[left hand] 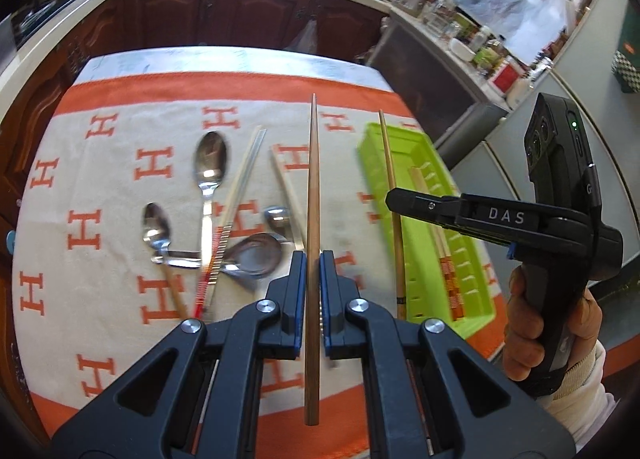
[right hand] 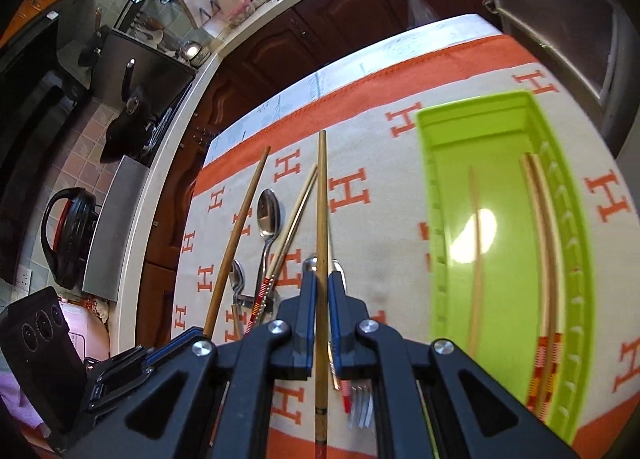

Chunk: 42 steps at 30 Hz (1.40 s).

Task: Organize utensils
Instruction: 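Carry the left tool's brown chopstick into the green tray and open while the right tool does likewise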

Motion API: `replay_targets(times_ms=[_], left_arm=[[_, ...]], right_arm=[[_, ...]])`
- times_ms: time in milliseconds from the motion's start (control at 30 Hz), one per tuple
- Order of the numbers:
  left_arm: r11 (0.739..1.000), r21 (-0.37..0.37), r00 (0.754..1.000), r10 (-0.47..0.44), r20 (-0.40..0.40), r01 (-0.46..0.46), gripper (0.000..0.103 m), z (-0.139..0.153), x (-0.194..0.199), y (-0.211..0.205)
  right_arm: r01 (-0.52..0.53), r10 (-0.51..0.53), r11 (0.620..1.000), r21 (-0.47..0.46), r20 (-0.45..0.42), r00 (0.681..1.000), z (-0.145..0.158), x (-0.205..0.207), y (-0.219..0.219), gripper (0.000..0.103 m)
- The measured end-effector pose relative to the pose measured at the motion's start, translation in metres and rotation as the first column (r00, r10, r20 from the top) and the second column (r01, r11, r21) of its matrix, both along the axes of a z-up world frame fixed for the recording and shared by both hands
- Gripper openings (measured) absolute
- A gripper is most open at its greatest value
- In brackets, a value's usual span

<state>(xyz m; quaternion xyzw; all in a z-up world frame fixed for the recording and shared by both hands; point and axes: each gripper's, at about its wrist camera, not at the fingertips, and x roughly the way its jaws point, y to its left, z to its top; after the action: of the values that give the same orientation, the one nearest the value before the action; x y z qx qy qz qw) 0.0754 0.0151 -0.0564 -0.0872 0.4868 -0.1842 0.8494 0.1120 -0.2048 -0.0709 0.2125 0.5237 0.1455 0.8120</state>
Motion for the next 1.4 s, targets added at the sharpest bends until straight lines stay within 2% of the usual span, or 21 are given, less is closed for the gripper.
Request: replay_targets(times_ms=[267, 500, 767, 967, 1000, 1067, 1100, 1133, 1400], left_arm=[[0.996, -0.028, 0.996, -0.087, -0.036, 0.086, 0.005, 0.012, 0.005, -0.081], [0.994, -0.016, 0.991, -0.107, -0.085, 0.106, 0.005, -0.001, 0.02, -0.14], [0.991, 0.02, 0.98, -0.13, -0.149, 0.135, 0.005, -0.029, 0.027, -0.175], [0.987, 0.063, 0.982, -0.14, -0.129, 0.149, 0.007, -0.024, 0.015, -0.174], [0.987, 0.068, 0.982, -0.139, -0.127, 0.149, 0.011, -0.023, 0.013, -0.172], [0.986, 0.085, 0.984, -0.135, -0.119, 0.145, 0.027, -0.02, 0.009, -0.166], [0.986, 0.087, 0.985, -0.131, -0.116, 0.141, 0.041, -0.018, 0.007, -0.163], [0.988, 0.088, 0.987, -0.121, -0.107, 0.13, 0.05, -0.016, 0.005, -0.159], [0.993, 0.109, 0.997, -0.047, -0.062, 0.053, 0.051, -0.007, -0.005, -0.126]], right_arm=[[0.078, -0.078, 0.992, -0.099, 0.003, 0.997, 0.01, -0.008, -0.057, 0.006], [0.086, -0.09, 0.98, -0.177, -0.014, 0.996, 0.002, 0.005, -0.089, 0.006], [0.064, -0.076, 0.98, -0.189, -0.061, 0.995, -0.018, 0.02, -0.099, 0.007], [0.059, -0.08, 0.97, -0.237, -0.077, 0.994, -0.028, 0.009, -0.098, 0.018], [0.063, -0.082, 0.97, -0.234, -0.075, 0.994, -0.028, 0.007, -0.099, 0.018], [0.071, -0.089, 0.973, -0.218, -0.072, 0.993, -0.029, 0.0, -0.1, 0.018], [0.079, -0.095, 0.974, -0.211, -0.068, 0.993, -0.028, -0.006, -0.1, 0.018], [0.084, -0.099, 0.975, -0.207, -0.063, 0.993, -0.027, -0.01, -0.101, 0.018], [0.107, -0.117, 0.974, -0.201, -0.042, 0.992, -0.02, -0.037, -0.097, 0.018]])
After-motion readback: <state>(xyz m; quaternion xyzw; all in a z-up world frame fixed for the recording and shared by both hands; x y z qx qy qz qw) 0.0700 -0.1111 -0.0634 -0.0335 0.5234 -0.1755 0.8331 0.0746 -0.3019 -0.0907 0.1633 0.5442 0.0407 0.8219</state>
